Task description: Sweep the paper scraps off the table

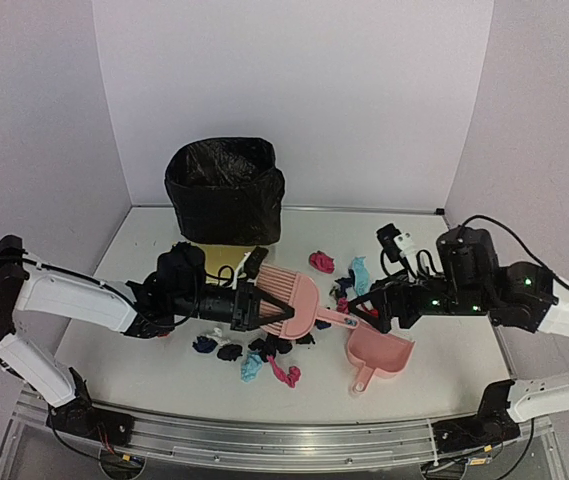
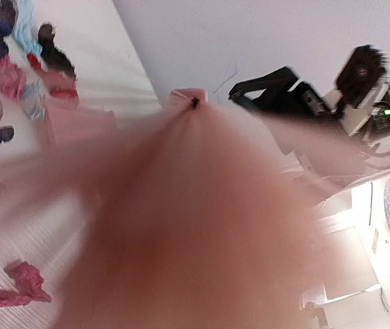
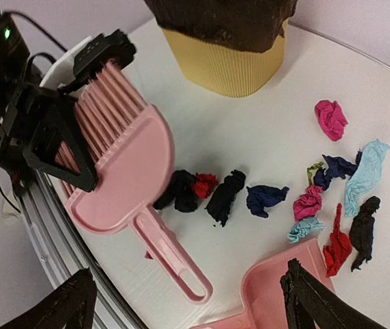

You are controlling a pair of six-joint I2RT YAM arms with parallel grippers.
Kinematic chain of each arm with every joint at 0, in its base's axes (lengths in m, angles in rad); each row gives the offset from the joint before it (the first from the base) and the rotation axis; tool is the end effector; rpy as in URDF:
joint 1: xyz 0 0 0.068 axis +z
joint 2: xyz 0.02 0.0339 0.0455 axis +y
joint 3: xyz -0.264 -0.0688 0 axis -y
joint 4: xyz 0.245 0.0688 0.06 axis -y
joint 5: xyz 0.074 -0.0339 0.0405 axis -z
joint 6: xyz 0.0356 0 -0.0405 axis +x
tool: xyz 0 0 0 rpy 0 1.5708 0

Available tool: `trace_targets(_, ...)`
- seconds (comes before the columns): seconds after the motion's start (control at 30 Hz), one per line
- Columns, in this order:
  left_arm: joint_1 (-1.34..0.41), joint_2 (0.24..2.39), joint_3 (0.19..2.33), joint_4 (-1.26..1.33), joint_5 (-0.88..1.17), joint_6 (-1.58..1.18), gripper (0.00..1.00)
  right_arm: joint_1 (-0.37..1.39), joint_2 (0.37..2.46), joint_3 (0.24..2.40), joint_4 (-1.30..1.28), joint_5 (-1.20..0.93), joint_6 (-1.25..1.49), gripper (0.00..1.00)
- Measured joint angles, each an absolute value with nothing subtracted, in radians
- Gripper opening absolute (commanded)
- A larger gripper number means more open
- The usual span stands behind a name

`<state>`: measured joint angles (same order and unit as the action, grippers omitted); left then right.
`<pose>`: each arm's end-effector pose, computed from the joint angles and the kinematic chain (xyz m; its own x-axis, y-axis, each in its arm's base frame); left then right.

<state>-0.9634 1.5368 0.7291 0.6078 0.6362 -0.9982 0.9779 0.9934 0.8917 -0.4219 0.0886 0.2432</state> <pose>0.1677 -0.2784 0.2214 -0.8959 0.1044 -0.4319 0.4427 0.1267 -0.8877 0.1258 0.1811 0.3148 -0.4598 -0.2531 -0.8512 -0.6929 0.7017 0.1656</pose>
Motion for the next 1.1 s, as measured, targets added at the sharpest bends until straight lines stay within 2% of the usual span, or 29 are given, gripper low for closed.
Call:
trace_targets(0.1,-0.963,1.455,0.663,0.735,0.563,-1.002,0.0,0.978,0.884,0.797,-0.298,0.089,0.386,0.91)
trace_targets(0.2,-0.963,1.405,0.64,0.838,0.512,-1.008,0.0,0.978,0.871,0.761,-0.176,0.055,0.491,0.9)
trace_targets(0.5,-0.963,1.391,0.638,1.014,0.468,-1.055,0.0,0.978,1.083,0.757,0.167,-0.09,0.636,0.81)
trace_targets(0.67,-0.963,1.399,0.635,1.082,0.466,-1.094,0.0,0.978,1.117,0.757,0.339,-0.15,0.651,0.78)
trace_targets(0.73,-0.963,1.401,0.633,1.089,0.465,-1.104,0.0,0.978,1.116,0.757,0.385,-0.163,0.652,0.76)
trace_targets(0.83,-0.963,1.403,0.633,1.096,0.461,-1.112,0.0,0.978,1.116,0.757,0.422,-0.166,0.647,0.67)
trace_targets(1.1,-0.963,1.42,0.632,1.111,0.47,-1.142,0.0,0.978,1.116,0.762,0.447,-0.166,0.611,0.65)
